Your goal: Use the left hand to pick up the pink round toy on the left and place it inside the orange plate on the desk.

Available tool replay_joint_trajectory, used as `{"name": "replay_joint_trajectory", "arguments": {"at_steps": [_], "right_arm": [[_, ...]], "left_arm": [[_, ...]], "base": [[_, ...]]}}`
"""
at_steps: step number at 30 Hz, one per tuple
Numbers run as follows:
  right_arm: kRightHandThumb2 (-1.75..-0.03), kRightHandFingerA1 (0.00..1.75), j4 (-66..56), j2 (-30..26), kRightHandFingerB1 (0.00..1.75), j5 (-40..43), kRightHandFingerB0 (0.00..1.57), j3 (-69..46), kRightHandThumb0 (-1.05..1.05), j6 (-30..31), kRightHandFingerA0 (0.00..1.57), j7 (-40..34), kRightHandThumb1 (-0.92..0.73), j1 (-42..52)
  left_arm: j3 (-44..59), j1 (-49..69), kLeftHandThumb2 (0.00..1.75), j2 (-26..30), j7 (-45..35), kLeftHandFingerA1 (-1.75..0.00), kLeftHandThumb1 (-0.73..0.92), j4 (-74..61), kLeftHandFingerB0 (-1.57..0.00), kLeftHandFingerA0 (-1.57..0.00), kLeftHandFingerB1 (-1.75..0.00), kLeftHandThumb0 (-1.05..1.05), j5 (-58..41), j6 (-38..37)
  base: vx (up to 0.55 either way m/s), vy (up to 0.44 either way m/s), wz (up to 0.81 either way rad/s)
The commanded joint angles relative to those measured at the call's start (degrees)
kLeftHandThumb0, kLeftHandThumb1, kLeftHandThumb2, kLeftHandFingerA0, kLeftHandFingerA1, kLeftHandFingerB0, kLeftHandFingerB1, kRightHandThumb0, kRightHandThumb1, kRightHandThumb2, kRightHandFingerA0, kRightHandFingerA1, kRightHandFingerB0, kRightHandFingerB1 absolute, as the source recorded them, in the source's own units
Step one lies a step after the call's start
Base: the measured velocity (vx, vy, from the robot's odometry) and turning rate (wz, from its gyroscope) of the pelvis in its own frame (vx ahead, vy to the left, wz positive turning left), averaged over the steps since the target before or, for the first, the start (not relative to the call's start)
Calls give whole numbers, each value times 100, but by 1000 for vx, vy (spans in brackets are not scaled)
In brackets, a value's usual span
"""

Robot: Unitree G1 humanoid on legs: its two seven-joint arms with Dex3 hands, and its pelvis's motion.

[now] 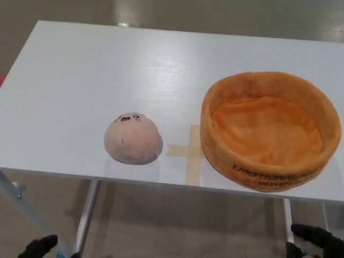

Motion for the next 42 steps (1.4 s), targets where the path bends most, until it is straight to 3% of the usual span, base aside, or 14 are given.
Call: {"name": "replay_joint_trajectory", "arguments": {"at_steps": [1,3,4,5,9,11,12,16,18,20,31,37,39,42], "right_arm": [[-58,72,159,18,52,73,53,-55,-28,-332,59,-150,-63,26],[-58,72,173,15,52,71,53,-46,-27,-376,59,-128,-64,51],[-58,75,180,29,52,147,53,-107,-24,-376,58,-82,-64,45],[-59,73,190,17,51,119,52,-83,-24,-381,59,-96,-64,47],[-58,73,207,3,51,92,53,-59,-25,-412,59,-114,-64,63],[-58,76,201,-12,51,84,53,-50,-27,-396,59,-117,-64,43],[-58,75,204,-12,51,80,54,-48,-26,-390,59,-135,-63,34],[-58,75,205,-9,52,100,53,-67,-26,-397,58,-131,-64,10],[-58,73,206,2,52,96,53,-62,-25,-381,58,-147,-64,3],[-58,73,208,7,52,103,53,-66,-24,-379,58,-125,-64,1],[-58,74,208,-23,52,82,53,-47,-26,-352,58,-116,-64,-36],[-58,75,216,16,53,86,53,-51,-26,-373,58,-144,-64,-32],[-57,77,211,10,54,56,55,-19,-26,-375,59,-133,-64,-29],[-57,75,211,12,55,42,56,-10,-25,-381,60,-172,-63,-34]], "left_arm": [[-427,82,84,159,-223,-53,35,119,-23,-21,-52,-12,221,-315],[-643,141,83,208,-321,-53,34,119,-24,-20,-52,-14,312,-463],[-891,218,55,276,-640,-37,51,77,-37,-29,-33,-22,429,-673],[-1180,287,56,405,-1155,-33,52,-5,-32,-18,-31,-31,565,-871],[-1774,419,57,693,-2042,-31,51,-326,-31,-20,-32,-39,696,-1117],[-1996,558,65,801,-2540,-38,42,-682,-25,-19,-37,-44,660,-1325],[-2217,777,56,925,-2853,-32,51,-1170,-31,-26,-31,-44,653,-1571],[-2609,1446,57,1206,-3739,-30,52,-2961,-29,-24,-31,-43,121,-1403],[-2729,1747,68,1346,-3933,-37,46,-3797,-24,-21,-37,-47,-101,-1137],[-2849,2065,58,1512,-4087,-31,56,-4634,-26,-22,-30,-42,-363,-1042],[-3146,3110,59,2409,-4441,-33,59,-8194,-30,-28,-30,-44,-1540,-453],[-3234,3220,58,2552,-4549,-34,59,-8969,-29,-27,-31,-45,-2063,-303],[-3342,3036,59,2496,-4642,-36,60,-9283,-27,-29,-30,-46,-2337,-762],[-3200,3027,58,2597,-4493,-35,59,-9729,-30,-30,-31,-44,-2452,-682]], "base": [[0,0,0],[0,0,0],[0,0,0],[0,0,0],[0,0,0],[0,0,0],[0,0,0],[0,0,0],[0,0,0],[0,0,0],[0,0,0],[0,0,0],[0,0,0],[0,0,0]]}}
